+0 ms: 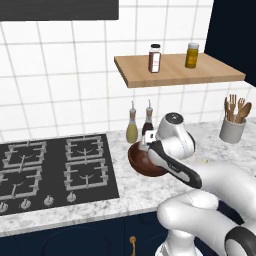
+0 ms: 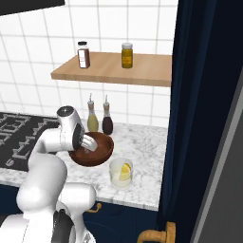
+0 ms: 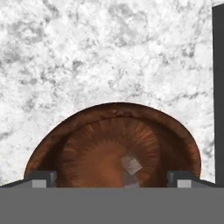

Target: Grab a lemon wedge from the fridge and one ice cube from the ice bowl, and put them in the glass of lemonade.

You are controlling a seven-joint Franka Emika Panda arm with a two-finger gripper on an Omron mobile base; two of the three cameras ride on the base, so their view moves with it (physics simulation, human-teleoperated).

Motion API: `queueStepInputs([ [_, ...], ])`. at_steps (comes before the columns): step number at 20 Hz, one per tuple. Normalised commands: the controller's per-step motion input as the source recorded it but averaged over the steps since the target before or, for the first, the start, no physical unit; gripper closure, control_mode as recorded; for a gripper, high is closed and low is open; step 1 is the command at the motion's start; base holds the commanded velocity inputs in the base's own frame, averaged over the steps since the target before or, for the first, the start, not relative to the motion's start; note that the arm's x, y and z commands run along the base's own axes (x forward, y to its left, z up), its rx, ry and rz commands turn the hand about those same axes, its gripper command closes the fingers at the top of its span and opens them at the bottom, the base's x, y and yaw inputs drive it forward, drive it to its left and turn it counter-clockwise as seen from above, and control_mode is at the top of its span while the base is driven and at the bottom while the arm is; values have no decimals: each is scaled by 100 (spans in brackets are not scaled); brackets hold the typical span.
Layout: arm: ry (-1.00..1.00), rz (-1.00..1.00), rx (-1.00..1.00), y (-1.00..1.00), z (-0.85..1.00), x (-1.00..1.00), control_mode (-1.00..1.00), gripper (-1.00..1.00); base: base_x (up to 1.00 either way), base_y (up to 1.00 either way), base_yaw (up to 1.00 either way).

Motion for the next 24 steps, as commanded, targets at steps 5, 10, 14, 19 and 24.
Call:
queueStepInputs([
  [5, 0, 11, -9, 4, -18, 31, -100, -100, 0, 0, 0],
  [10, 0, 12, -4, 0, -30, 16, -100, -100, 0, 0, 0],
  [14, 0, 3, 0, 0, -28, 8, -100, -100, 0, 0, 0],
  [19, -1, 0, 0, 0, -20, 12, -100, -100, 0, 0, 0],
  [24, 0, 0, 0, 0, -5, 15, -100, -100, 0, 0, 0],
])
